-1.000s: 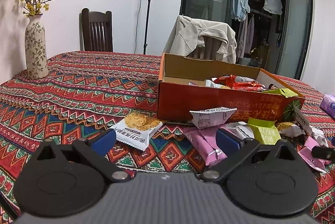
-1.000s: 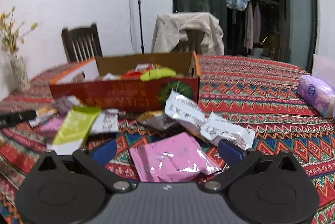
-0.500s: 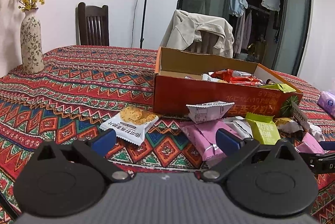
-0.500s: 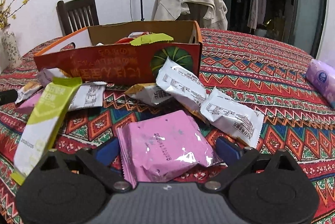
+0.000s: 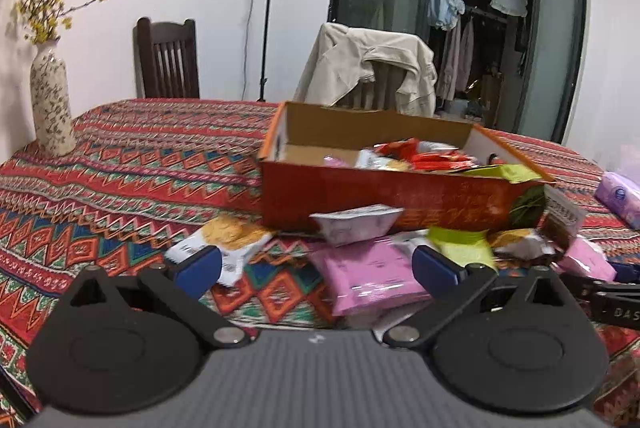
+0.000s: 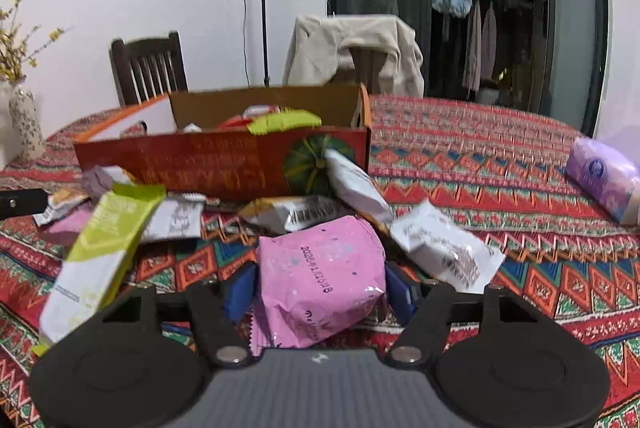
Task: Organize snacks
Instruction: 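Grasp the green-and-white bar with the left tool while the right tool holds the pink bag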
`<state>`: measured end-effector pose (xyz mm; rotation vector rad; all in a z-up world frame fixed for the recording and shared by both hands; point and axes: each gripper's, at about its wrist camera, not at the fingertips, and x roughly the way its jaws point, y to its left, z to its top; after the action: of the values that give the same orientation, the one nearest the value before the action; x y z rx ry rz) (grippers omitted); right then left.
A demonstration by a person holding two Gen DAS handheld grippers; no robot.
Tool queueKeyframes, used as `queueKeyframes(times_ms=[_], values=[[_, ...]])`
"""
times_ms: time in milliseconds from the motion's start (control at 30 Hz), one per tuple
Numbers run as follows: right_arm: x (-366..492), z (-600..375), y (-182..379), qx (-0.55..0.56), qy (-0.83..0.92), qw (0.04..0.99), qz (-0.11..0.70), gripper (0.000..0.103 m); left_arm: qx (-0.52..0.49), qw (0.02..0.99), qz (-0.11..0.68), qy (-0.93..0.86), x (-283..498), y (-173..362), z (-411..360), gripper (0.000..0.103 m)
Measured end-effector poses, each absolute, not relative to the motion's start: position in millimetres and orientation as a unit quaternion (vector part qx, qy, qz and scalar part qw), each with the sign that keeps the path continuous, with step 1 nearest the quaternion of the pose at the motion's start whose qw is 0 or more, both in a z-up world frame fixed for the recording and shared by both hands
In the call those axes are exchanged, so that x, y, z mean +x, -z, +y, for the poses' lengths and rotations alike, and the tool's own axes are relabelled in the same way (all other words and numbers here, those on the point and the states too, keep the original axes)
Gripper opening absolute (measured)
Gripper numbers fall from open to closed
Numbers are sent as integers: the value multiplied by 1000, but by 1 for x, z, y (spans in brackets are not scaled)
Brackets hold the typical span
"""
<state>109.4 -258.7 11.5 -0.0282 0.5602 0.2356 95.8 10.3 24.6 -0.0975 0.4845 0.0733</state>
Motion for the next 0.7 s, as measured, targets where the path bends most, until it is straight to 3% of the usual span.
queueKeyframes(times_ms=[700], values=[[98,-283,-17,58,-140,961,231,67,-9,956,291,-36,99,-7,-87,103]])
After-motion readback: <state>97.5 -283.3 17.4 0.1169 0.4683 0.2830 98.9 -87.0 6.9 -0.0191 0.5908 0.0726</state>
